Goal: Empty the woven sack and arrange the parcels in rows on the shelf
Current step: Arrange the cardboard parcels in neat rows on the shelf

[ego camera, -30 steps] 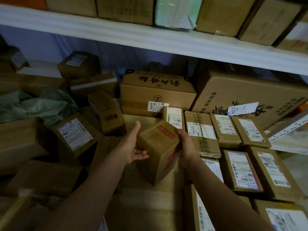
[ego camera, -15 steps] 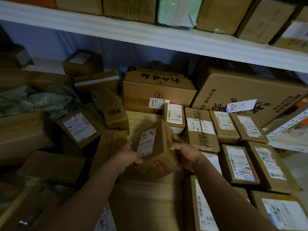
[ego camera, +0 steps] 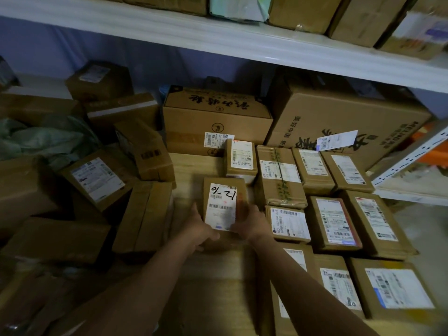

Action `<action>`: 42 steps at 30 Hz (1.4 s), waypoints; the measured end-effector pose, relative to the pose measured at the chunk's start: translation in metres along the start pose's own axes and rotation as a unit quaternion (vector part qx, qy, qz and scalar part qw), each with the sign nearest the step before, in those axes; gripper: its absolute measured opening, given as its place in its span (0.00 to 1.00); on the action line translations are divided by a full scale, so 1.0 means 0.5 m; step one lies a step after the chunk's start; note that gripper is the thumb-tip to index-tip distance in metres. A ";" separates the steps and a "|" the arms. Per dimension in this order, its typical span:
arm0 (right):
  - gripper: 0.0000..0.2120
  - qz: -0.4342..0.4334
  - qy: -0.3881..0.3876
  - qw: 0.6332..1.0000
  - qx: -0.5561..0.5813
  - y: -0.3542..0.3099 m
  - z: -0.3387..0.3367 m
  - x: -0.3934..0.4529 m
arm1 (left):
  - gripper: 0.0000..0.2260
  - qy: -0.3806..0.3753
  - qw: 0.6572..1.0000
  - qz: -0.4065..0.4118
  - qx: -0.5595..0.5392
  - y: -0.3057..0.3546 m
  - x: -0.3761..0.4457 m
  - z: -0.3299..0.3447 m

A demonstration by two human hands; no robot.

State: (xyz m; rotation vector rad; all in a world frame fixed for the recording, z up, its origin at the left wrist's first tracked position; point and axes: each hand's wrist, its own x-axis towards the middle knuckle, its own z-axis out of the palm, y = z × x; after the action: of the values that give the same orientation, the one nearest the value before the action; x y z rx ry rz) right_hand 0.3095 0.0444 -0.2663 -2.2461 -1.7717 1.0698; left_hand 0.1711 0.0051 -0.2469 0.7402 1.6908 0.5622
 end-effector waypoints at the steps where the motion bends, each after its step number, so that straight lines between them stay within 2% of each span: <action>1: 0.31 -0.004 0.016 0.999 -0.036 0.003 -0.003 0.004 | 0.45 0.000 1.000 -0.005 -0.013 0.004 0.002 0.010; 5: 0.29 -0.027 0.044 0.992 -0.119 0.008 -0.025 0.019 | 0.29 -0.015 1.000 0.011 -0.018 0.022 0.023 0.045; 11: 0.26 -0.048 0.055 0.988 -0.137 0.023 -0.056 0.038 | 0.27 -0.016 0.999 0.025 -0.036 0.043 0.046 0.072; 15: 0.20 -0.078 0.110 0.983 -0.128 0.008 -0.068 0.050 | 0.22 -0.001 0.999 0.033 -0.020 0.051 0.050 0.069; 17: 0.20 -0.119 0.128 0.980 -0.095 -0.013 -0.071 0.058 | 0.20 0.027 0.998 0.041 -0.038 0.058 0.050 0.051; 20: 0.17 -0.190 0.126 0.972 -0.059 -0.073 -0.064 0.071 | 0.21 0.115 0.990 0.057 -0.050 0.079 0.045 -0.006; 23: 0.16 -0.216 0.089 0.972 -0.012 -0.149 -0.034 0.077 | 0.16 0.191 0.977 0.060 -0.076 0.093 0.042 -0.096; 27: 0.20 -0.246 0.058 0.968 0.007 -0.244 0.022 0.078 | 0.05 0.247 0.966 0.054 -0.057 0.090 0.045 -0.222; 31: 0.25 -0.234 0.041 0.971 0.026 -0.343 0.071 0.088 | 0.04 0.273 0.958 0.061 -0.064 0.082 0.058 -0.314; 35: 0.41 -0.168 0.033 0.985 -0.035 -0.444 0.125 0.089 | 0.08 0.277 0.955 0.064 -0.090 0.066 0.086 -0.396; 38: 0.50 -0.127 0.018 0.986 -0.107 -0.494 0.162 0.086 | 0.02 0.273 0.956 0.064 -0.086 0.054 0.105 -0.444; 40: 0.51 -0.120 0.023 0.983 -0.140 -0.499 0.180 0.091 | 0.03 0.273 0.957 0.062 -0.077 0.041 0.112 -0.465; 42: 0.47 -0.126 0.026 0.984 -0.126 -0.485 0.181 0.101 | 0.04 0.265 0.959 0.065 -0.079 0.031 0.124 -0.477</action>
State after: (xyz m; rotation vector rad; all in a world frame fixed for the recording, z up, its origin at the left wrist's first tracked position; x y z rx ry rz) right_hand 0.0636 0.1367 -0.2438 -2.0753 -2.2031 0.7707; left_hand -0.0674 0.0641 -0.2212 0.6188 2.0628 1.0468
